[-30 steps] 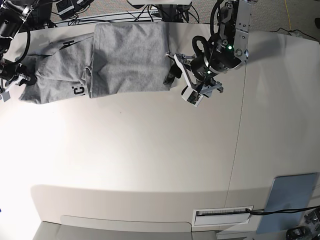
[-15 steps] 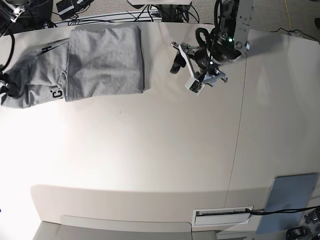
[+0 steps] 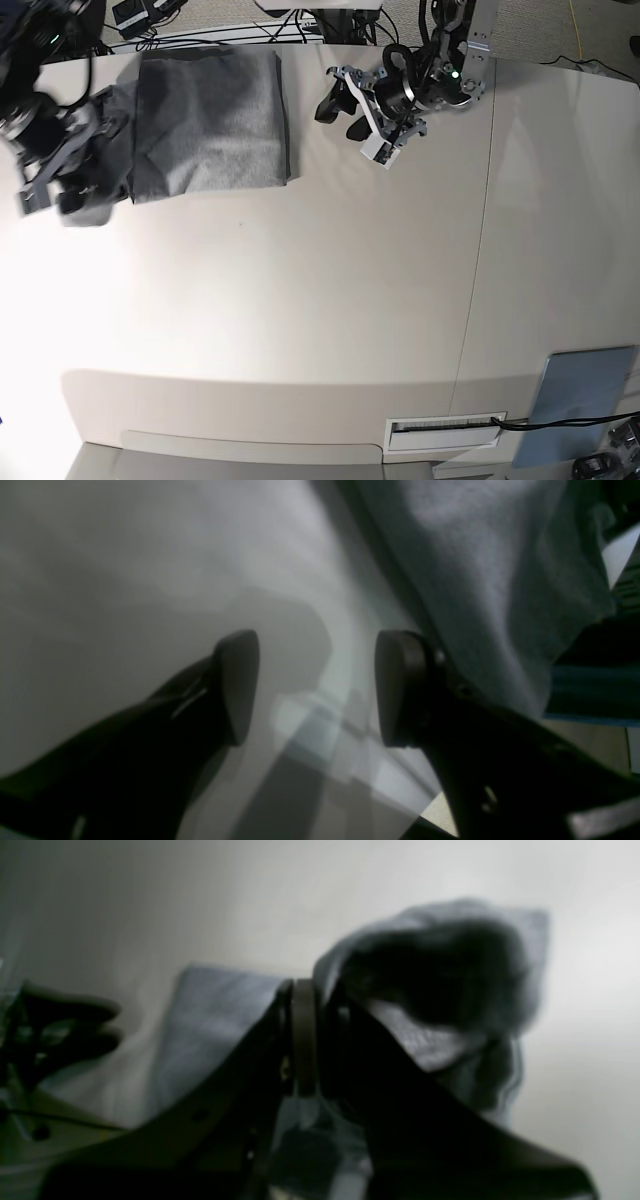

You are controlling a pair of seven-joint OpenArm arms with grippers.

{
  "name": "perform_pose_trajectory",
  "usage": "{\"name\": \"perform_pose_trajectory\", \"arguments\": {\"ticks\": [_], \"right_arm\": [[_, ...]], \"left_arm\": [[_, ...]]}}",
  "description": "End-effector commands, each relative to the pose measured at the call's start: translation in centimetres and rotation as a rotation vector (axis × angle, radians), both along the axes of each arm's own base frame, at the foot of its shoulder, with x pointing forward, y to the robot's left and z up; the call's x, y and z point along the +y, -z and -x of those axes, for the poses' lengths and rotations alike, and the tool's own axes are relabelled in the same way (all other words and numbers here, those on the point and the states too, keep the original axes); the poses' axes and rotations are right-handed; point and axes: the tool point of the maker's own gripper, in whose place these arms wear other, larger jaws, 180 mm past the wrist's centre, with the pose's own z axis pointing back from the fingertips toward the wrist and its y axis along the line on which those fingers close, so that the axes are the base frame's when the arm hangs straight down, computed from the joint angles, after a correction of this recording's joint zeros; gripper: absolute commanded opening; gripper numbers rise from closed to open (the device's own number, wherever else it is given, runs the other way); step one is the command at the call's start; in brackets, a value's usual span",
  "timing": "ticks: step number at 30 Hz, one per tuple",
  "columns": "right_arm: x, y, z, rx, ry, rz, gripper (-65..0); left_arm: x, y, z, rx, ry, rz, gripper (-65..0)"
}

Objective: Fold the T-shirt properly
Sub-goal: 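Lift the shirt end with the right gripper and fold it over toward the left gripper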

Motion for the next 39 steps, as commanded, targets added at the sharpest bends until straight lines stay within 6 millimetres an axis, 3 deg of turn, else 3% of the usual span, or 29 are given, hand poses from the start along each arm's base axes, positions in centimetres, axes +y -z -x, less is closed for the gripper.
{"name": "perform_pose_trajectory", "arguments": {"ticks": [1, 10, 18, 21, 22, 25, 27, 33, 36, 39], "right_arm": [[1.3, -1.0, 0.0, -0.041, -0.034, -0.005, -65.0], [11.5, 1.5, 0.7, 0.012, -0.194, -0.151, -65.0], [16.3, 4.5, 1.4, 0.075, -0.297, -0.012, -65.0], [18.3, 4.8, 2.2, 0.068, -0.395, 0.007, -65.0], [18.8, 4.7, 2.4, 0.062, -0.426, 0.010, -61.8], [19.3, 4.7, 2.7, 0.053, -0.458, 0.010, -44.6], [19.4, 4.6, 2.8, 0.057, -0.462, 0.002, -38.6], [20.4, 4.0, 3.7, 0.065, -0.497, -0.070, -38.6], [18.5, 3.6, 2.6, 0.030, -0.437, -0.005, -38.6], [14.9, 3.2, 1.0, -0.006, -0.313, 0.069, -38.6]], "left_arm": [[-0.6, -1.0, -0.3, -0.027, 0.008, 0.044, -29.2], [-0.8, -1.0, -0.1, -0.027, 0.020, 0.057, -29.2], [-0.8, -1.0, -0.1, -0.027, 0.021, 0.053, -29.2], [-0.8, -1.0, -0.1, -0.028, 0.021, 0.052, -29.2], [-0.8, -1.0, -0.1, -0.027, 0.021, 0.052, -29.2], [-0.6, -0.9, -0.1, -0.028, 0.022, 0.046, -29.2], [-0.1, -0.7, 0.0, -0.027, 0.028, 0.032, -29.2], [1.6, -0.1, -0.1, -0.025, 0.029, -0.016, -29.2], [2.4, -0.5, -0.6, -0.030, 0.004, -0.010, -29.2], [1.7, -3.3, -0.7, -0.080, 0.043, 0.095, -29.2]]}}
